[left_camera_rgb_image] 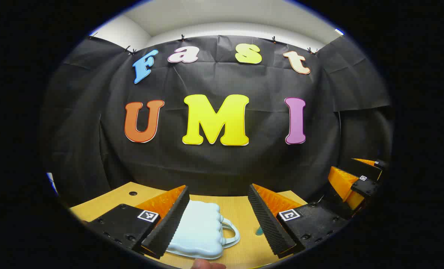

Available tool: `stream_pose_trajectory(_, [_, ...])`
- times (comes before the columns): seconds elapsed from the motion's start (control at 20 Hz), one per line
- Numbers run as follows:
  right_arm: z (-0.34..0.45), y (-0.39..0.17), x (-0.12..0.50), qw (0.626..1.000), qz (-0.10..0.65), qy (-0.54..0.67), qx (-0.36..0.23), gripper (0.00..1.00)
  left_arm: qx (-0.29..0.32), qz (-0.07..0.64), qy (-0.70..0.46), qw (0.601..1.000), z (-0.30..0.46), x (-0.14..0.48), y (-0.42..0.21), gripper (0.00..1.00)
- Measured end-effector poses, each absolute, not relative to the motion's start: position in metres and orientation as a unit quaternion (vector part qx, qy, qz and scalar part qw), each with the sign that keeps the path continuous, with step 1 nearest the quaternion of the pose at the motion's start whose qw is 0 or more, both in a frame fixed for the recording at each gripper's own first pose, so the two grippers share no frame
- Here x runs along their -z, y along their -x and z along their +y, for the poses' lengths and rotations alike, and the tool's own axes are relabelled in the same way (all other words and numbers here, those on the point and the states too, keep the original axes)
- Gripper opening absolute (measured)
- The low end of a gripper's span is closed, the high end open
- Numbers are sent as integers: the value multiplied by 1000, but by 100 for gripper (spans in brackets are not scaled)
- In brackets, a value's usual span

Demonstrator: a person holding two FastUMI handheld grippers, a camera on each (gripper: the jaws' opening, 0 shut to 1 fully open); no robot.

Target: First open the suitcase, pack the skin care products into it, and then close the suitcase.

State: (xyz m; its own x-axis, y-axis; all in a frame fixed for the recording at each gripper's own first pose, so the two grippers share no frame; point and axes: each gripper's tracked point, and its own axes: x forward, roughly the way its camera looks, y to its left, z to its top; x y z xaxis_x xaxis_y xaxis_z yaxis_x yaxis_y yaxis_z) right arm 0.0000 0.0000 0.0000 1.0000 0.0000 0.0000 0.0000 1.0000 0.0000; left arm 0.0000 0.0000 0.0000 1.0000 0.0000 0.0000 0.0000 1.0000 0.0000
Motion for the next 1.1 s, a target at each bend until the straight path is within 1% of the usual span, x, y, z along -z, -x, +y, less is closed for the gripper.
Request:
stream_pose_trajectory(0.65, [-2,-9,14,1000,21,-8,-2,80,-20,17,-8,1000,4,11,-10,100])
stream_pose_trajectory(0.7, [-3,-9,16,1000,22,-7,-3,77,-19,17,-11,1000,3,12,-10,100])
stream_pose_trajectory(0.75, [-4,-10,17,1000,24,-6,-3,79,-17,17,-14,1000,2,14,-10,100])
stream_pose_trajectory(0.95, [-15,-13,23,1000,30,4,2,79,-1,25,-37,999,-7,24,-13,100])
stream_pose_trajectory(1.1, [-31,-11,33,999,46,7,11,79,28,39,-93,995,-23,40,-17,100])
